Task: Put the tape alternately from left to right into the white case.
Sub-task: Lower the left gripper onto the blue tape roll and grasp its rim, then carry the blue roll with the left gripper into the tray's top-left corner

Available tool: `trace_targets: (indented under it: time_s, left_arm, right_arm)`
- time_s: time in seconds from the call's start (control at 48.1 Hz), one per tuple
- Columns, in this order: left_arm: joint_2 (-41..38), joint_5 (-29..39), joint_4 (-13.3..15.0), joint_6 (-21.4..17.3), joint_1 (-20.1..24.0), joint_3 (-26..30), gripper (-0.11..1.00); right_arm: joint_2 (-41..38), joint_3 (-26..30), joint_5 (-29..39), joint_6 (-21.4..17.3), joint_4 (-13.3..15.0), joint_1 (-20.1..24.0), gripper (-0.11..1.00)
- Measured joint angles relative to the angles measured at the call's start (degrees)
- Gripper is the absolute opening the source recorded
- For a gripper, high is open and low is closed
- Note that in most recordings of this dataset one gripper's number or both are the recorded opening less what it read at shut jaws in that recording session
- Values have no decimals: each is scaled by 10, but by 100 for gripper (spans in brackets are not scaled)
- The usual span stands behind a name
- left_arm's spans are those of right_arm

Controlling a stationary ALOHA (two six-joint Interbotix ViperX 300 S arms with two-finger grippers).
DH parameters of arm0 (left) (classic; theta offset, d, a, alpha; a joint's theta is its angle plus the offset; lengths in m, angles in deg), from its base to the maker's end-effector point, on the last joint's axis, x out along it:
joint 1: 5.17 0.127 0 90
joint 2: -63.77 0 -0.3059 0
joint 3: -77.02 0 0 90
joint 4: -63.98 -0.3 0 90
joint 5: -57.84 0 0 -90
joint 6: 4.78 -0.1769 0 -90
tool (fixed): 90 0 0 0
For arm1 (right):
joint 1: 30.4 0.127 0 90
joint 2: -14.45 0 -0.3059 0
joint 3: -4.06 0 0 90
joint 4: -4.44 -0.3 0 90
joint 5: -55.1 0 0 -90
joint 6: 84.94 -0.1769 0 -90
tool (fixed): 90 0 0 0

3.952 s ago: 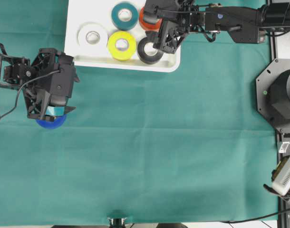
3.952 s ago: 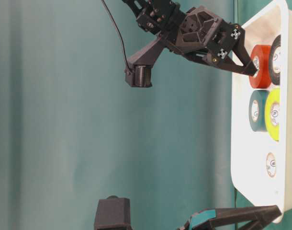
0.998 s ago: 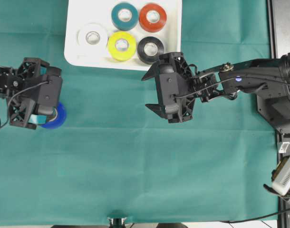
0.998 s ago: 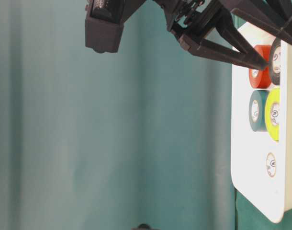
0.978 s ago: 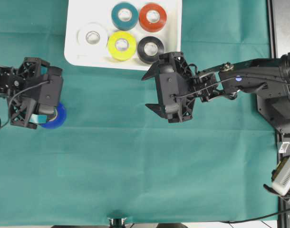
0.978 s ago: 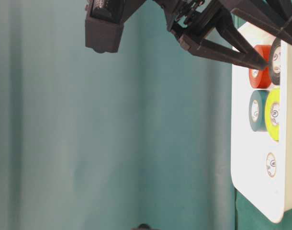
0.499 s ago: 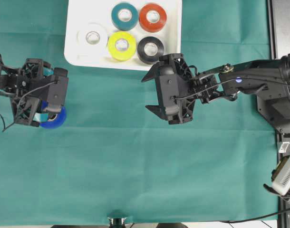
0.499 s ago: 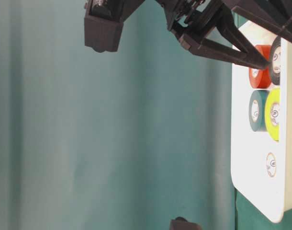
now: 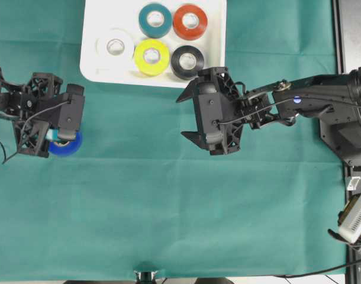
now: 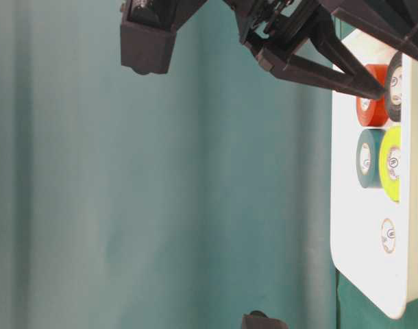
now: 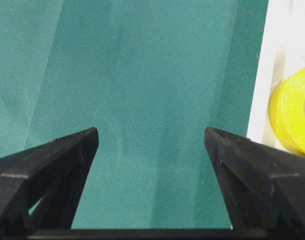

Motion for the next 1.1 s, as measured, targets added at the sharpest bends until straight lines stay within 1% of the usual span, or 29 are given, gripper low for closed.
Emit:
trace_targets:
  time_s: [0.291,0.458,0.874,1.102]
  left_arm:
    - [1,0,0,1,0,0,25]
    - [17,7,-1,0,0,3,25]
    - [88,100,-1,0,-2,39,25]
    - [103,112,-1,0,-3,50,25]
  right_arm:
    - [-1,0,0,1,0,0,78]
    - [-1,0,0,0,0,0,78]
    - [-1,0,0,0,0,0,78]
    - [-1,0,0,0,0,0,78]
